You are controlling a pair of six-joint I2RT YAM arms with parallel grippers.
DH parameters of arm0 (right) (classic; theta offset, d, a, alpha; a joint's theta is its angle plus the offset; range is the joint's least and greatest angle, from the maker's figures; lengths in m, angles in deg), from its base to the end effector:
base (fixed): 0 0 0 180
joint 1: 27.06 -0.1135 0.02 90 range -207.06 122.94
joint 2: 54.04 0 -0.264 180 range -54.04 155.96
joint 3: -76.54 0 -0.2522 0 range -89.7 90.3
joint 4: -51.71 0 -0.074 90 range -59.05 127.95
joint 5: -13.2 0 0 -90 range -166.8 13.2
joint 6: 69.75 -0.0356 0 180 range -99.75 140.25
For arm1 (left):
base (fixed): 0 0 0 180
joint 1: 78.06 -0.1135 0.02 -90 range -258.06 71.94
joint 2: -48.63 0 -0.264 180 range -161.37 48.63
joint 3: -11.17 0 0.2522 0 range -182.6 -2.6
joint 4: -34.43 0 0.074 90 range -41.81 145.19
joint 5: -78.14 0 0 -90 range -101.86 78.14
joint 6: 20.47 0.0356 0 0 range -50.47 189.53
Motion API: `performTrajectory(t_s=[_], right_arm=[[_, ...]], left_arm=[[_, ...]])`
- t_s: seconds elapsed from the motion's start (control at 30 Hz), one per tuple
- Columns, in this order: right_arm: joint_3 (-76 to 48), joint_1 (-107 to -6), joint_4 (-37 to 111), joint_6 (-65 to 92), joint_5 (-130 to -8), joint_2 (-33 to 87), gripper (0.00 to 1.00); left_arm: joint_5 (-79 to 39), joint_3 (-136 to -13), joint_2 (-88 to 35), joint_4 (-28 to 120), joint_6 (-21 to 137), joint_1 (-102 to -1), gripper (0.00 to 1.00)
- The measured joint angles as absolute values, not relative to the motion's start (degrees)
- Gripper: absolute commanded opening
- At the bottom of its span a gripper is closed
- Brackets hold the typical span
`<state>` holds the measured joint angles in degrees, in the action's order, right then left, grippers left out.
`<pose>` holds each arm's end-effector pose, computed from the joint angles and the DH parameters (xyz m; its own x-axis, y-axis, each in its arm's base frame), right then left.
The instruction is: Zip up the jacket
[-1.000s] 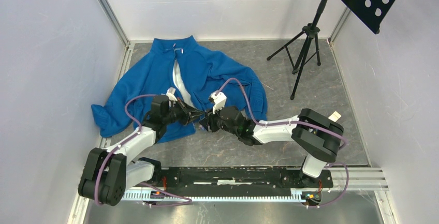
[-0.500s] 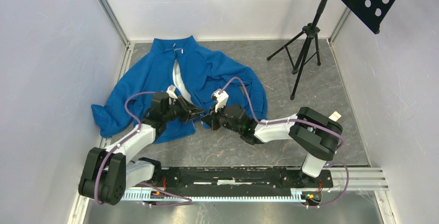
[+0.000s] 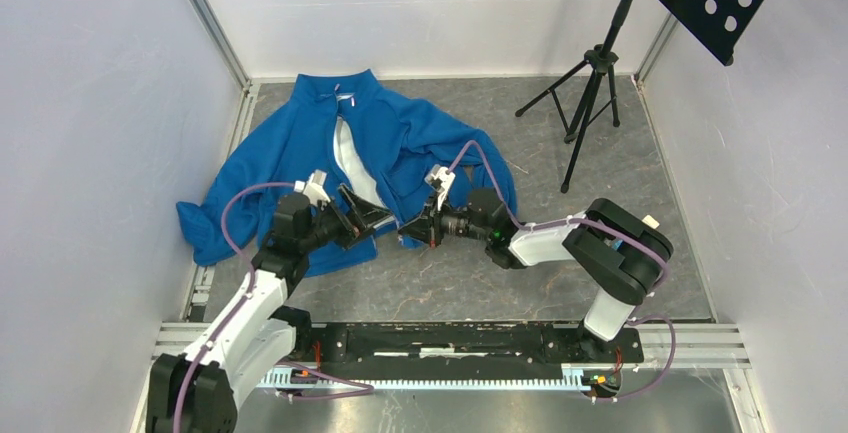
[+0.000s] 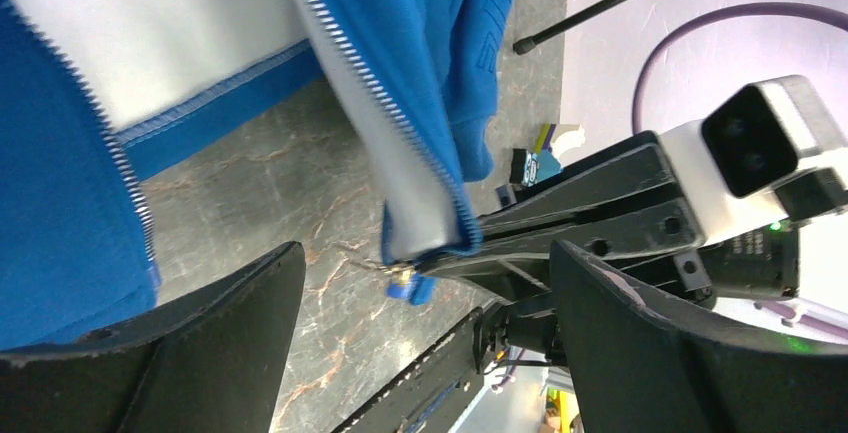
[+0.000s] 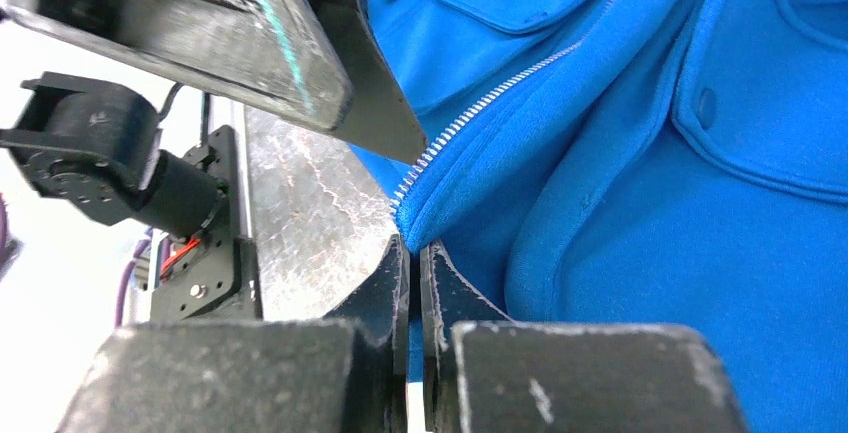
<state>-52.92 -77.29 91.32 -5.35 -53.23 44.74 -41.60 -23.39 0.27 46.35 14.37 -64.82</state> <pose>0.2025 0.2656 0.1703 -0.5002 0.0180 -0.8657 -0.8219 0.3046 0.4813 0.1751 -0.0593 0.2051 -0.7616 -0.5529 -0.3380 0.0154 0.5060 -0.8624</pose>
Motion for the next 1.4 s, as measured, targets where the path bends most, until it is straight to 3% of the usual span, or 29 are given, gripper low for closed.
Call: performTrajectory(t_s=[0.07, 0.2, 0.53, 0.7, 0.8, 0.93, 1.4], right_arm=[[-52.92, -76.24, 91.38, -5.48, -50.52, 44.22, 0.0], [-52.42, -75.2, 91.56, -7.3, -46.08, 43.76, 0.0], [-49.49, -74.3, 97.61, -19.21, -38.61, 44.11, 0.0], [-47.96, -73.23, 102.03, -24.83, -36.71, 45.59, 0.0], [-47.06, -72.92, 102.33, -25.94, -36.16, 46.62, 0.0], [-45.77, -72.79, 102.16, -25.99, -35.59, 47.87, 0.0], [-43.28, -71.87, 99.21, -24.24, -35.0, 49.18, 0.0]], left_arm=[[-41.31, -21.51, 2.32, 46.3, 14.35, -65.65, 0.9], [-42.71, -17.16, 3.66, 41.43, 13.52, -66.96, 0.99], [-55.63, -13.88, -5.02, 12.84, 8.66, -67.25, 1.0], [-58.25, -13.88, -4.58, 7.42, 7.77, -66.61, 1.0], [-59.04, -13.88, -3.67, 6.81, 7.03, -65.94, 1.0], [-60.31, -13.91, -1.09, 7.66, 6.5, -65.67, 0.92], [-60.48, -19.74, 6.63, 30.24, 11.18, -65.54, 0.78]])
